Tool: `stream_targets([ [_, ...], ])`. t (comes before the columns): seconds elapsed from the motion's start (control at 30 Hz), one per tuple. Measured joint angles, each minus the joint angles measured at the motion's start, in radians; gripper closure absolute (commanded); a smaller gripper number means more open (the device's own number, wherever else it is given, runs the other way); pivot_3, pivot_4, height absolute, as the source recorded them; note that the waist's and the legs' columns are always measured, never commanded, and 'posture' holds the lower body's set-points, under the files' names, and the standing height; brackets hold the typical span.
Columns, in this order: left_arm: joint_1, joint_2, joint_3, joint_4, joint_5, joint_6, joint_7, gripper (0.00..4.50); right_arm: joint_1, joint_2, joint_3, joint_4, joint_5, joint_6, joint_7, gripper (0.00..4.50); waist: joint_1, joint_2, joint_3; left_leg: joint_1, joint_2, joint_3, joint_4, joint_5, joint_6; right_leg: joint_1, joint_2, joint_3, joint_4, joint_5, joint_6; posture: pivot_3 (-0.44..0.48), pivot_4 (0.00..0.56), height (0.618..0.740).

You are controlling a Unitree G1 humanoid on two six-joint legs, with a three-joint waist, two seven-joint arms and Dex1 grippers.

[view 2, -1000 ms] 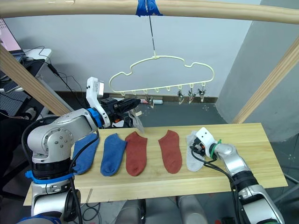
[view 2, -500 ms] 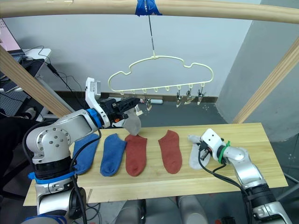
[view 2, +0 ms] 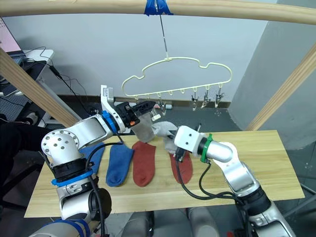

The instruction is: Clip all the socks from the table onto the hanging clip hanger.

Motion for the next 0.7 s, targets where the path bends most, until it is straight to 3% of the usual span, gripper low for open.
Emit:
stream_targets([
  [0.7, 0.029, 0.065, -0.012, -0.002, -0.125, -0.028, 0.056, 4.38, -0.06, 0.053, -0.01, 0.041, -0.016, -0.002, -0.026, 4.46, 0.001, 0.0, 0.0, -0.001, 0.0, 0.0, 0.0, 0.0, 0.0, -0.001, 0.0, -0.001, -0.002, 0.0, 0.0, -0.075, 0.263, 0.74],
])
